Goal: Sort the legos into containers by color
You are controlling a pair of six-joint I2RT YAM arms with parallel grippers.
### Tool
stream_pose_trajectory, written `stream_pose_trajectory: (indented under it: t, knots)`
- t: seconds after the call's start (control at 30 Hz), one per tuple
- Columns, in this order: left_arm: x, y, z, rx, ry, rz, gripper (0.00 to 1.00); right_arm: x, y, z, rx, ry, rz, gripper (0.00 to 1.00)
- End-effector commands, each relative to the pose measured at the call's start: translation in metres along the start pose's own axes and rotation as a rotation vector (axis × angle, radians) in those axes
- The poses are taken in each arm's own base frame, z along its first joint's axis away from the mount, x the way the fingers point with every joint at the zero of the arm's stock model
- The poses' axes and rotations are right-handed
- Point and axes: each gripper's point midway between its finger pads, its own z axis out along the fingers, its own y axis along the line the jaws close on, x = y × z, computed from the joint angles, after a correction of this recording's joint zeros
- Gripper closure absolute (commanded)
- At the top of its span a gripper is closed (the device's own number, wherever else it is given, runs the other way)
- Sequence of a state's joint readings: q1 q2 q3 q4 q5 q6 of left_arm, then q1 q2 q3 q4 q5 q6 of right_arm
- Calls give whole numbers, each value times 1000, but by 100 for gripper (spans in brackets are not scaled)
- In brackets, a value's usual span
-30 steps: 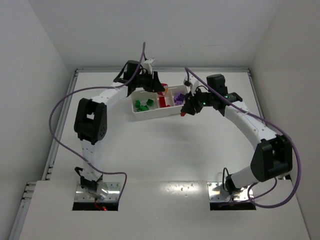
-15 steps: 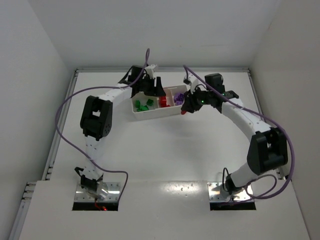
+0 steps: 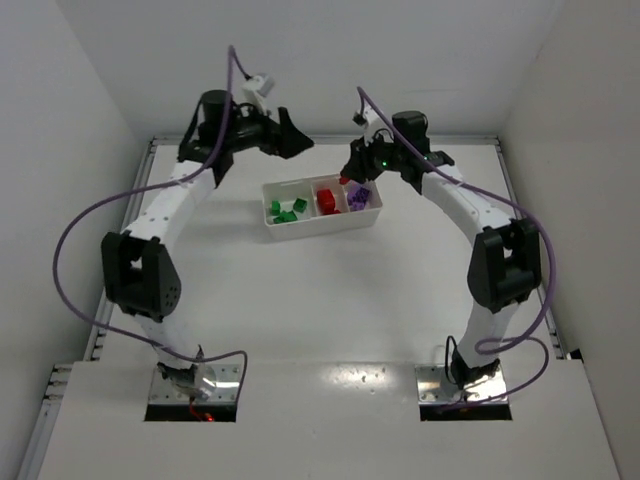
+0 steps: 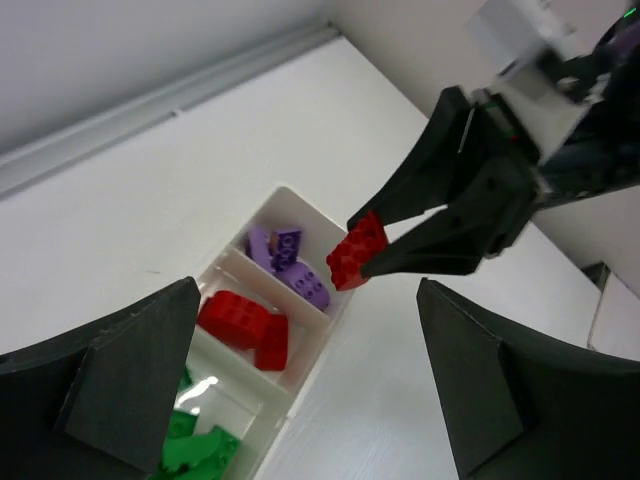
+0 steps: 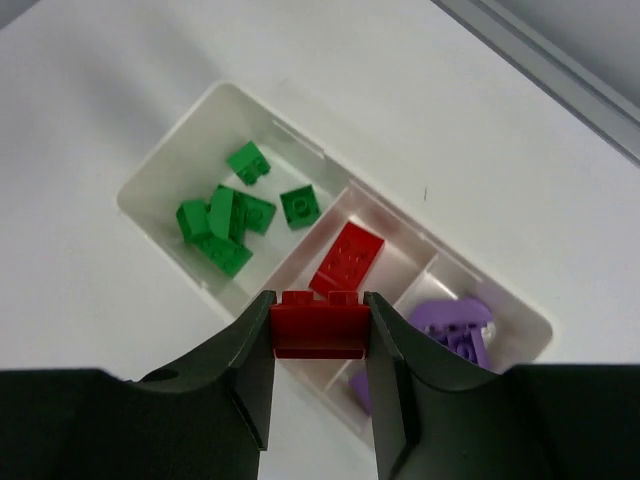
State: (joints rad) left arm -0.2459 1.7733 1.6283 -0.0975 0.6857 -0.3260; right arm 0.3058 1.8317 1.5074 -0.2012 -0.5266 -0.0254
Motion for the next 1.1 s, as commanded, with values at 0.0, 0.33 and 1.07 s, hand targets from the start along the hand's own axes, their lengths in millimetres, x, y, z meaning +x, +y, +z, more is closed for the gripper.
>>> stream_pose_trajectory:
  t: [0.0,0.33,1.07]
  knots:
    - [-8,38,-48,-97,-46,-34,1,-8,-2,30,-14,-22,13,100]
    - [27,93,-118,-216,-40,-144,0,49,1,82,-39,81,8,99]
    - [46,113,-129,-314,-21,-140,0,-8,28,49,-46,-21,-80,33]
